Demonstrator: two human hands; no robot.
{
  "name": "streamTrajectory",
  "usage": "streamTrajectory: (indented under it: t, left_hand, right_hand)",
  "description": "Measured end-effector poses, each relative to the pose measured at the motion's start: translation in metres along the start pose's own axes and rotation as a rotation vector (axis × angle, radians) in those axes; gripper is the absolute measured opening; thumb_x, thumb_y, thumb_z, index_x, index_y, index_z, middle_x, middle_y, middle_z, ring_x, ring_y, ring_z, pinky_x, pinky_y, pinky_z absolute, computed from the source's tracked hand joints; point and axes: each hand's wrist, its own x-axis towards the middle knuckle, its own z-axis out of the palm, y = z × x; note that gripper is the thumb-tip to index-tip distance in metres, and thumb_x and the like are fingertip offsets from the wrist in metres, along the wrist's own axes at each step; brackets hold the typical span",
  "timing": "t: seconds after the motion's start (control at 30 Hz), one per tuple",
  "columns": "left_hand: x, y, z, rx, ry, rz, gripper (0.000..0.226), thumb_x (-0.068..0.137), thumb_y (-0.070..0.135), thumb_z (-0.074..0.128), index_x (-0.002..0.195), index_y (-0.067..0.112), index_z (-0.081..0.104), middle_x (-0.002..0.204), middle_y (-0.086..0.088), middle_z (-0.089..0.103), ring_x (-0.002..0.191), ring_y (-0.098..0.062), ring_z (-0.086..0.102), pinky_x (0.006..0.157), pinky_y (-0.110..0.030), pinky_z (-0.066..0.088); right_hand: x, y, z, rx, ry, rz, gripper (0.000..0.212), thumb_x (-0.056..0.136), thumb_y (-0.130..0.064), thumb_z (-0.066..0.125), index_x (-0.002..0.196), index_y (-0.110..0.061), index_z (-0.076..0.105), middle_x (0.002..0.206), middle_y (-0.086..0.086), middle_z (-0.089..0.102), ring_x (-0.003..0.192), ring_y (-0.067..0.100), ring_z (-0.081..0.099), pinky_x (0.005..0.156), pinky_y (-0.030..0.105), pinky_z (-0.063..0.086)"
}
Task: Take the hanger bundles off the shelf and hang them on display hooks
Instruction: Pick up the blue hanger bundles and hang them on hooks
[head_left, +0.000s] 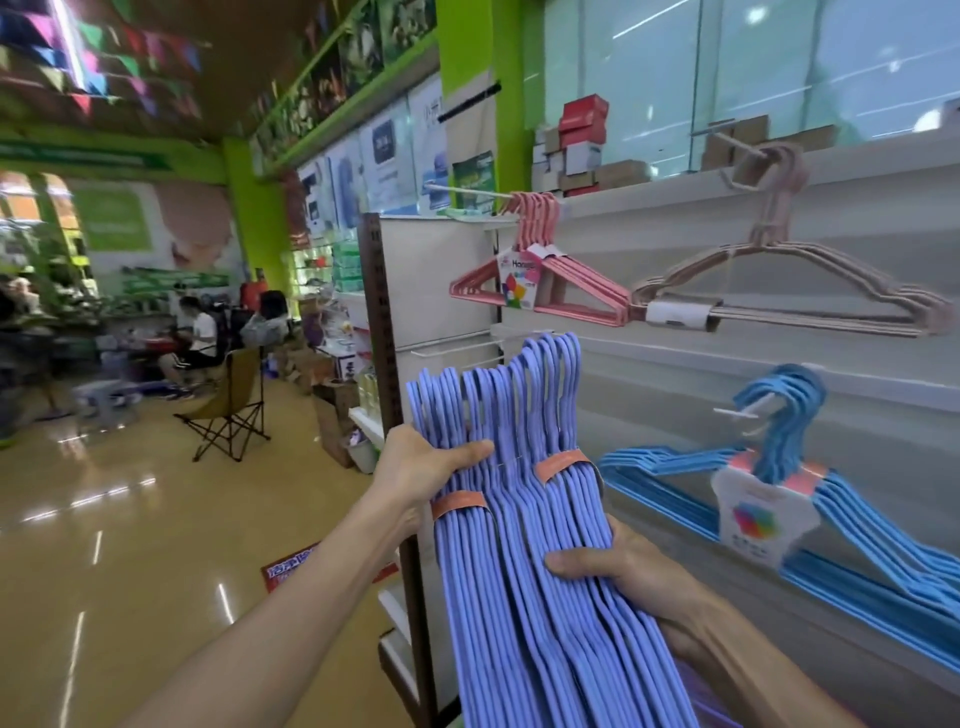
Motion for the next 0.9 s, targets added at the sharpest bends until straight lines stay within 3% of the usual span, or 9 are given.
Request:
streamTrajectory:
  t: [0.1, 0.2, 0.37, 0.5, 0.63, 0.8, 0.9]
  left_hand:
    - [0.031, -0.004, -0.001, -0.006, 0.024, 0.004, 0.021, 0.075, 0.004, 0.083, 0.087, 0.013, 0.069, 0.081, 0.005, 0.073, 0.060, 0.000, 0.069, 0.052, -0.016, 0.054]
    - [0.062, -0.009, -0.004, 0.012, 0.049, 0.000, 0.024, 0.073, 0.008, 0.085, 0.092, 0.011, 0.071, 0.091, -0.001, 0.075, 0.073, -0.009, 0.072, 0.059, -0.022, 0.057]
    - [0.114, -0.018, -0.009, 0.022, 0.026, -0.014, 0.027, 0.073, 0.010, 0.086, 0.096, 0.006, 0.073, 0.091, -0.004, 0.076, 0.077, -0.016, 0.074, 0.058, -0.024, 0.057]
    - [0.155, -0.024, -0.012, 0.010, -0.033, -0.012, 0.022, 0.074, 0.007, 0.085, 0.091, 0.012, 0.072, 0.095, -0.007, 0.076, 0.083, -0.021, 0.073, 0.068, -0.032, 0.060]
    - [0.194, -0.025, -0.018, -0.007, -0.080, -0.004, 0.023, 0.074, 0.006, 0.085, 0.090, 0.013, 0.070, 0.094, -0.006, 0.075, 0.083, -0.022, 0.073, 0.069, -0.034, 0.060]
    - [0.230, -0.025, -0.024, -0.004, -0.110, 0.009, 0.026, 0.074, 0.007, 0.085, 0.096, 0.008, 0.071, 0.091, -0.006, 0.075, 0.078, -0.017, 0.072, 0.057, -0.025, 0.057]
    - [0.243, -0.027, -0.027, -0.021, -0.125, -0.020, 0.023, 0.075, 0.008, 0.085, 0.093, 0.009, 0.071, 0.090, -0.005, 0.075, 0.073, -0.015, 0.071, 0.050, -0.023, 0.055]
  right_hand:
    - [0.035, -0.004, -0.009, -0.004, -0.004, -0.016, 0.067, 0.065, 0.007, 0.080, 0.127, -0.001, 0.056, 0.116, 0.025, 0.070, 0.099, 0.044, 0.070, 0.074, 0.048, 0.061]
    - [0.067, -0.007, -0.016, -0.010, -0.003, -0.024, 0.070, 0.061, 0.005, 0.079, 0.127, 0.001, 0.056, 0.114, 0.025, 0.071, 0.094, 0.041, 0.072, 0.069, 0.044, 0.060]
    - [0.112, -0.012, -0.022, -0.007, -0.011, -0.021, 0.062, 0.068, 0.013, 0.077, 0.126, -0.001, 0.057, 0.113, 0.025, 0.071, 0.094, 0.043, 0.072, 0.068, 0.046, 0.061]
    - [0.146, -0.014, -0.019, 0.016, 0.019, -0.054, 0.092, 0.040, -0.002, 0.097, 0.123, 0.001, 0.058, 0.112, 0.026, 0.071, 0.089, 0.041, 0.073, 0.063, 0.043, 0.061]
    - [0.179, -0.019, -0.018, -0.016, 0.063, -0.089, 0.058, 0.071, 0.014, 0.072, 0.125, 0.000, 0.058, 0.112, 0.025, 0.071, 0.090, 0.040, 0.073, 0.065, 0.044, 0.061]
    - [0.212, -0.021, -0.018, -0.002, 0.115, -0.119, 0.061, 0.067, 0.014, 0.075, 0.124, 0.000, 0.058, 0.114, 0.025, 0.070, 0.091, 0.040, 0.073, 0.067, 0.044, 0.061]
    - [0.226, -0.024, -0.022, -0.006, 0.101, -0.114, 0.069, 0.063, 0.005, 0.080, 0.128, -0.001, 0.057, 0.119, 0.025, 0.068, 0.100, 0.043, 0.070, 0.073, 0.048, 0.061]
